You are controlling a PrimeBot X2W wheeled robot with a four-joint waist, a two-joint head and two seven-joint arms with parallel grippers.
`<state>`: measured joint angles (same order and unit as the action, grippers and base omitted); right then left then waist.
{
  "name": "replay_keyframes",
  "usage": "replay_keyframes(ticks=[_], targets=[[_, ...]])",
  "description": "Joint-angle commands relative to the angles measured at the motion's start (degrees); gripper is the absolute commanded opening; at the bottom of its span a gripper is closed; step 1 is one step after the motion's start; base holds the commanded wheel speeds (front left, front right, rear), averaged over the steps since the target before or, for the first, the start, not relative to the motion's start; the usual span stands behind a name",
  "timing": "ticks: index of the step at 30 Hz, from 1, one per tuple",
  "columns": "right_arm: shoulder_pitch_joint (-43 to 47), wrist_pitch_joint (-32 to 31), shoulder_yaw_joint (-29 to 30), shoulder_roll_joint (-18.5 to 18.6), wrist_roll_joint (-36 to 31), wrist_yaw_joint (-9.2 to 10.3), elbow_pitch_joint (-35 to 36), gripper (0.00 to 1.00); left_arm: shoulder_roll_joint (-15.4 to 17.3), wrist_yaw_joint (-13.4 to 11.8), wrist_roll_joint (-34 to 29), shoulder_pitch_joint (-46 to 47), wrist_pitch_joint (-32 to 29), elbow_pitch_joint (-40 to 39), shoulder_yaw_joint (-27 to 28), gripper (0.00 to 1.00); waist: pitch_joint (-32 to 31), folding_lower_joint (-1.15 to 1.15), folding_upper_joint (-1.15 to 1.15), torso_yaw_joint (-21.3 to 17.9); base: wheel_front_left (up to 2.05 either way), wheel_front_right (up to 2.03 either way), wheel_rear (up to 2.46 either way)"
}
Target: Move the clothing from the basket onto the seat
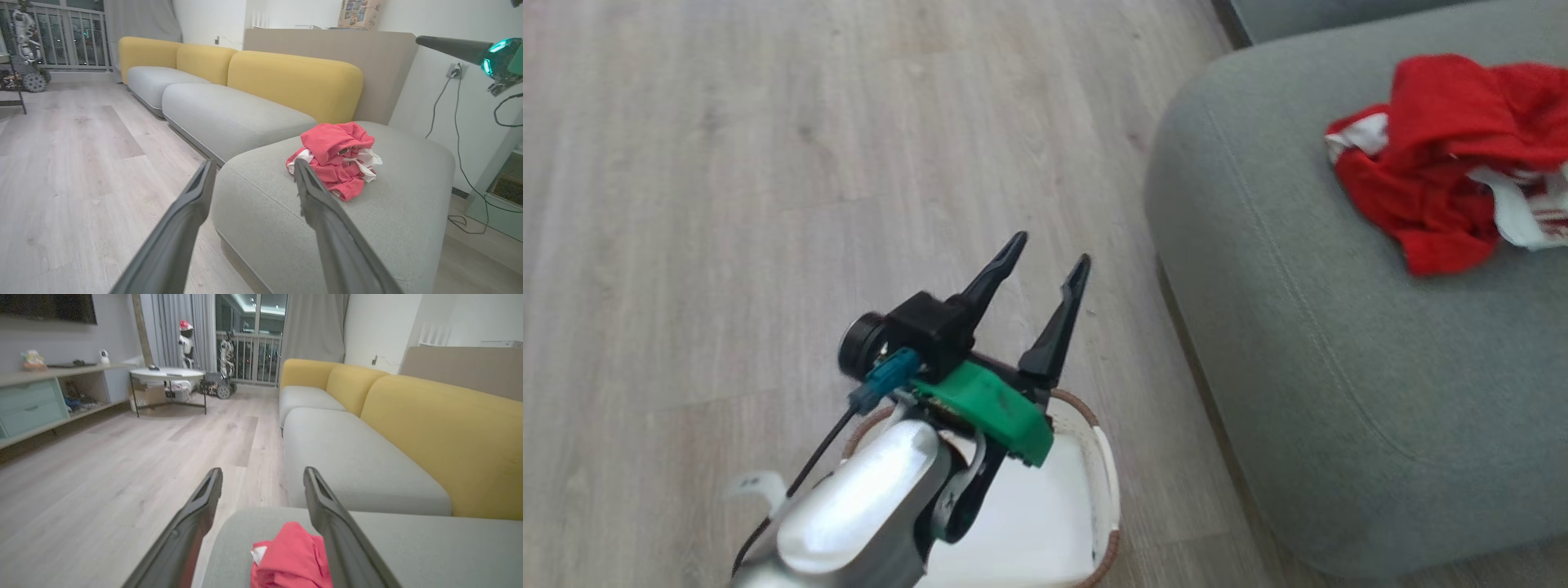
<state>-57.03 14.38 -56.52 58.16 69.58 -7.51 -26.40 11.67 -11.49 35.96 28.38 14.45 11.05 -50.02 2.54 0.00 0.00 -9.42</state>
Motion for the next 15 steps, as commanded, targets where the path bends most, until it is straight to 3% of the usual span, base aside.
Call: replay_keyframes(ticks=[1, 6, 7, 15], targets=[[4.3, 0.6, 4.0, 0.4, -1.1, 0.02, 1.3, 1.00, 1.3, -0.6, -0.4, 1.2, 0.5, -2.5, 3.1, 1.00, -1.1, 0.00, 0.00, 1.7, 0.00, 0.00, 0.00], [18.0, 0.6, 17.4, -4.3, -6.8, 0.02, 5.3, 1.00, 2.4, -1.5, -0.9, -1.8, 0.5, -4.4, 5.6, 1.00, -1.7, 0.00, 0.00, 4.0, 0.00, 0.00, 0.00], [18.0, 0.6, 17.4, -4.3, -6.8, 0.02, 5.3, 1.00, 2.4, -1.5, -0.9, -1.8, 0.5, -4.4, 5.6, 1.00, -1.7, 0.00, 0.00, 4.0, 0.00, 0.00, 0.00], [37.6, 0.6, 37.0, -14.7, -20.1, 0.02, 12.9, 1.00, 4.2, -3.6, -2.8, -5.9, 0.5, -6.2, 10.5, 1.00, -2.3, 0.00, 0.00, 8.0, 0.00, 0.00, 0.00]])
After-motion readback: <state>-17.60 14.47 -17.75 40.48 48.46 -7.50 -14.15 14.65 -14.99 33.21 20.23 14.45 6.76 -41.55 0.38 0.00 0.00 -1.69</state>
